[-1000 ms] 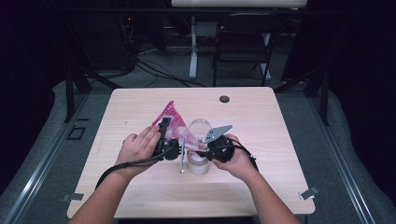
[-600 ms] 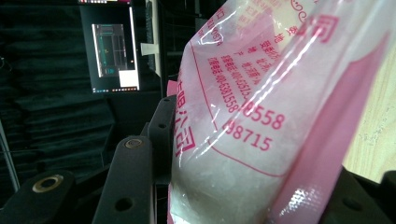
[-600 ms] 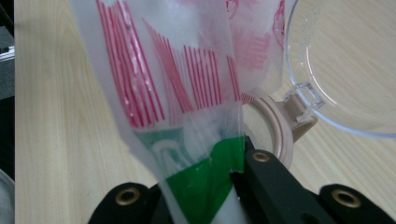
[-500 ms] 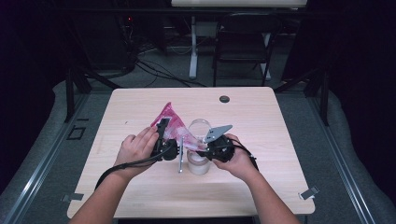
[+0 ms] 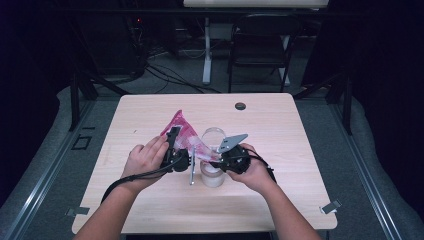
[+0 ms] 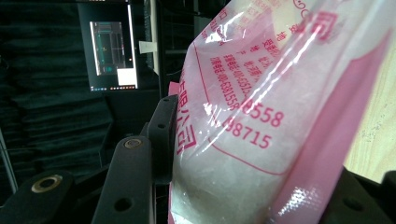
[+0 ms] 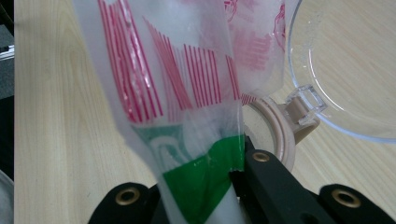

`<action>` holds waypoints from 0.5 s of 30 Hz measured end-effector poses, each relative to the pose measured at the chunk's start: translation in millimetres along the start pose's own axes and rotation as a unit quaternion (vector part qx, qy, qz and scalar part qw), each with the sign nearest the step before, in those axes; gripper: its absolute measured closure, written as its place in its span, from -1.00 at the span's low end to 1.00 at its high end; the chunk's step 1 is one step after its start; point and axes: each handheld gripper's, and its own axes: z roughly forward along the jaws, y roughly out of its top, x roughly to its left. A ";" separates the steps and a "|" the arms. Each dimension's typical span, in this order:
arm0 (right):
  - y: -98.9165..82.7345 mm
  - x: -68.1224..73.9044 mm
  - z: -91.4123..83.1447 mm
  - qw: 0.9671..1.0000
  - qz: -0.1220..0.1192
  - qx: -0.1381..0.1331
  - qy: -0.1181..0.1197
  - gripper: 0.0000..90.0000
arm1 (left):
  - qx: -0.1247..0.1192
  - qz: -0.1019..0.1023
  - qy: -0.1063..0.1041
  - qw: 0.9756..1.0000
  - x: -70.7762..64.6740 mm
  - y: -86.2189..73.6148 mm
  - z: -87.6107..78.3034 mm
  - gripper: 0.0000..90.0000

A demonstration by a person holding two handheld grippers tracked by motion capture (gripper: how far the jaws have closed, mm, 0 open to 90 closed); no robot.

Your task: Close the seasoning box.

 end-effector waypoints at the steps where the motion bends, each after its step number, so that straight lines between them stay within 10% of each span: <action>1: 0.1 0.0 0.0 1.000 0.000 0.000 0.000 1.00 | 0.000 0.001 -0.001 1.000 0.0 -0.1 0.0 0.31; 15: 1.4 0.8 -0.5 1.000 -0.001 -0.003 -0.002 1.00 | 0.008 -0.022 -0.020 1.000 -7.3 -6.5 3.6 0.38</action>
